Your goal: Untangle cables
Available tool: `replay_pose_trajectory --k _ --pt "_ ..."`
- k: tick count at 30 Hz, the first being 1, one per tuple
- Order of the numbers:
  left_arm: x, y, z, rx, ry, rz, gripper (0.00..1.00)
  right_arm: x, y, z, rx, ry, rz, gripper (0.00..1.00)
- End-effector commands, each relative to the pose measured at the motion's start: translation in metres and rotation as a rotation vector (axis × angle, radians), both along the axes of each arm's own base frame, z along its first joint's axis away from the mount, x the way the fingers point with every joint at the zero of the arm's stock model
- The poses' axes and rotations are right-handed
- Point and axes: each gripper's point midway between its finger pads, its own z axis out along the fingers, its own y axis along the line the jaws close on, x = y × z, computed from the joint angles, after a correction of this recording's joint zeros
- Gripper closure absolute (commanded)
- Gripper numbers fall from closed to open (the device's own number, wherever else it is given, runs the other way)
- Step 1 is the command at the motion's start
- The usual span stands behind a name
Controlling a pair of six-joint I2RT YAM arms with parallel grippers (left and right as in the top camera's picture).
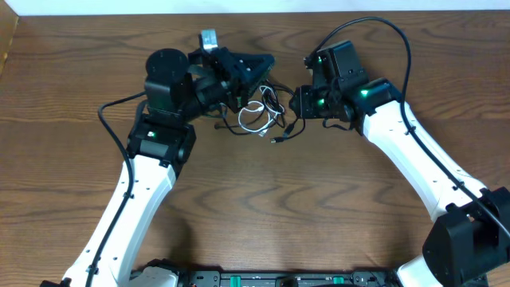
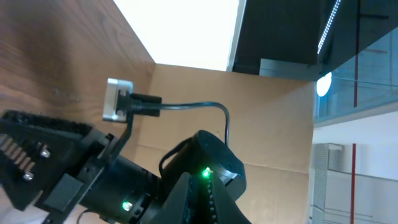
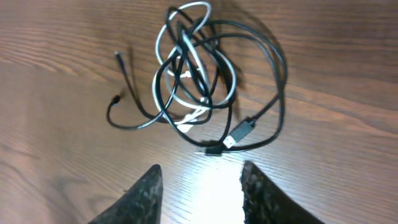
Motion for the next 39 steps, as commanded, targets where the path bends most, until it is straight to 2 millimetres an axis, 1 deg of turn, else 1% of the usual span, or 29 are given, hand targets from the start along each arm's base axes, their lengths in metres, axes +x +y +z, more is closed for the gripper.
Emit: replay_pose_trajectory --k 1,3,6,9,14,17,20,24,25,27,28,30,32,36,37,38,39 --pt "-0.005 0.004 -0.004 0.062 -0.052 -0.028 0.92 0.005 -0.007 -0.005 -0.048 -0.019 0.007 0.59" --pt "-0.005 0.007 -0.022 0.126 -0.024 -0.016 0.93 0.008 -0.007 -0.004 -0.054 -0.041 0.024 0.53" --pt "-0.005 0.019 -0.057 0.237 0.075 0.036 0.93 0.017 -0.005 -0.001 -0.061 -0.098 0.063 0.46" --pt "-0.006 0.033 -0.084 0.352 0.13 0.088 0.93 0.026 0.007 -0.006 -0.056 -0.148 0.135 0.44" --pt "-0.009 0.055 -0.113 0.496 0.195 0.158 0.92 0.037 0.032 -0.033 -0.009 -0.166 0.243 0.38" --pt "-0.017 0.067 -0.132 0.562 0.275 0.19 0.92 0.048 0.037 -0.052 -0.006 -0.168 0.244 0.38" --pt "-0.023 0.074 -0.142 0.6 0.324 0.206 0.92 0.056 0.041 -0.072 -0.012 -0.168 0.253 0.4" --pt "-0.023 0.077 -0.144 0.611 0.331 0.215 0.92 0.059 0.042 -0.094 -0.02 -0.151 0.256 0.49" --pt "-0.023 0.077 -0.144 0.611 0.331 0.217 0.92 0.061 0.043 -0.097 -0.02 -0.152 0.256 0.52" --pt "-0.023 0.077 -0.144 0.612 0.332 0.216 0.92 0.065 0.043 -0.102 -0.019 -0.156 0.248 0.62" --pt "-0.023 0.077 -0.145 0.612 0.333 0.215 0.88 0.067 0.043 -0.104 -0.019 -0.153 0.224 0.65" --pt "-0.024 0.074 -0.148 0.616 0.34 0.205 0.87 0.075 0.04 -0.109 -0.013 -0.142 0.153 0.68" --pt "-0.024 0.072 -0.151 0.62 0.345 0.199 0.87 0.078 0.044 -0.111 0.005 -0.149 0.138 0.68" --pt "-0.024 0.071 -0.154 0.624 0.353 0.195 0.87 0.077 0.05 -0.123 0.014 -0.132 0.13 0.73" --pt "-0.024 0.071 -0.154 0.624 0.353 0.195 0.87 0.075 0.051 -0.125 0.01 -0.123 0.132 0.83" --pt "-0.024 0.071 -0.154 0.624 0.353 0.195 0.86 0.072 0.05 -0.129 0.004 -0.104 0.133 0.99" --pt "-0.024 0.071 -0.154 0.624 0.353 0.195 0.84 0.069 0.048 -0.131 0.004 -0.083 0.122 0.99"
